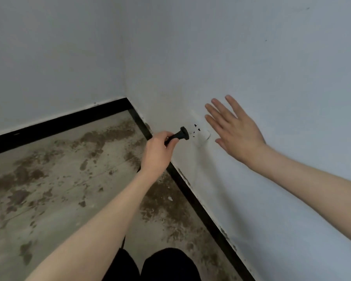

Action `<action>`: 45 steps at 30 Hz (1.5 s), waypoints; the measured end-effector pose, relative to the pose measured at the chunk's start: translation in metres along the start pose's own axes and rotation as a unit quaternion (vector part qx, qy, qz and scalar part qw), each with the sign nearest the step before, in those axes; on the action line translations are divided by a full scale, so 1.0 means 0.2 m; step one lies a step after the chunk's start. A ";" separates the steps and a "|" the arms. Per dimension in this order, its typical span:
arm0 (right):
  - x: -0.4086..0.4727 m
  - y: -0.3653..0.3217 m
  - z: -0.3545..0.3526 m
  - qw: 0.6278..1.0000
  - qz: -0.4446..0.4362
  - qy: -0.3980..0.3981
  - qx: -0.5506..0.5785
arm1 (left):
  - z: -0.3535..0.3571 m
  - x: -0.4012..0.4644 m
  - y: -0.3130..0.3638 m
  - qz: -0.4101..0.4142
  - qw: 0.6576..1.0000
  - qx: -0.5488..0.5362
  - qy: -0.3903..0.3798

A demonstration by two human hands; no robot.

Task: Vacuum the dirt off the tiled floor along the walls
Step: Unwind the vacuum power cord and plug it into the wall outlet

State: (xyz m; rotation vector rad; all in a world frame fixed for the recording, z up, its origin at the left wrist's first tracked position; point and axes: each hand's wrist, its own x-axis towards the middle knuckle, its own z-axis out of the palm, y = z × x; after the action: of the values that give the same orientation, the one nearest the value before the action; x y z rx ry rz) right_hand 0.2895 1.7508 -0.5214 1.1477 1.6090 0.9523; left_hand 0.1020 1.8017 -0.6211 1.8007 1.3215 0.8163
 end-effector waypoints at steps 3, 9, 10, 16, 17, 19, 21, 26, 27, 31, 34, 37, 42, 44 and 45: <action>0.00 -0.01 0.02 1.000 0.011 0.017 -0.016 | 0.12 0.06 -0.02 0.035 0.999 0.022 0.028; 0.01 -0.01 0.02 0.999 0.022 0.031 -0.009 | 0.20 0.11 -0.02 0.044 0.997 0.029 0.048; 0.01 -0.01 0.02 0.999 0.023 0.032 -0.010 | 0.20 0.11 -0.02 0.043 0.998 0.029 0.047; 0.02 -0.01 0.02 0.999 0.019 0.041 -0.026 | 0.19 0.13 -0.01 0.047 0.997 0.038 0.047; 0.02 -0.01 0.02 0.999 0.018 0.041 -0.027 | 0.20 0.13 0.00 0.051 0.997 0.041 0.047; 0.02 -0.01 0.02 0.999 0.014 0.039 -0.030 | 0.21 0.13 0.02 0.056 0.996 0.056 0.048; 0.02 -0.01 0.02 0.999 0.010 0.039 -0.029 | 0.23 0.13 0.04 0.062 0.994 0.075 0.054; 0.02 -0.01 0.01 0.999 0.011 0.038 -0.022 | 0.25 0.12 0.05 0.072 0.990 0.095 0.074; 0.02 -0.01 0.02 0.999 0.011 0.038 -0.021 | 0.25 0.12 0.05 0.077 0.989 0.100 0.080; 0.02 -0.01 0.01 0.999 0.008 0.037 -0.020 | 0.26 0.11 0.06 0.080 0.985 0.117 0.096; 0.03 -0.01 0.01 0.999 0.010 0.035 -0.025 | 0.26 0.12 0.05 0.099 0.982 0.133 0.094; 0.02 0.00 0.01 0.999 0.009 0.030 -0.026 | 0.27 0.12 0.06 0.134 0.978 0.129 0.091; 0.03 -0.02 0.03 0.999 0.015 0.035 -0.031 | 0.29 0.14 0.10 0.118 0.971 0.176 0.113; 0.03 -0.02 0.03 0.999 0.015 0.031 -0.028 | 0.30 0.15 0.11 0.092 0.971 0.194 0.103; 0.03 -0.02 0.03 0.999 0.016 0.029 -0.025 | 0.31 0.15 0.11 0.083 0.971 0.200 0.099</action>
State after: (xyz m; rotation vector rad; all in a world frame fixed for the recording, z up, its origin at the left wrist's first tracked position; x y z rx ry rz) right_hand 0.2931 1.7558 -0.5276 1.1235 1.6080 1.0480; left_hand 0.1720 1.8142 -0.6320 2.2139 1.5660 0.8835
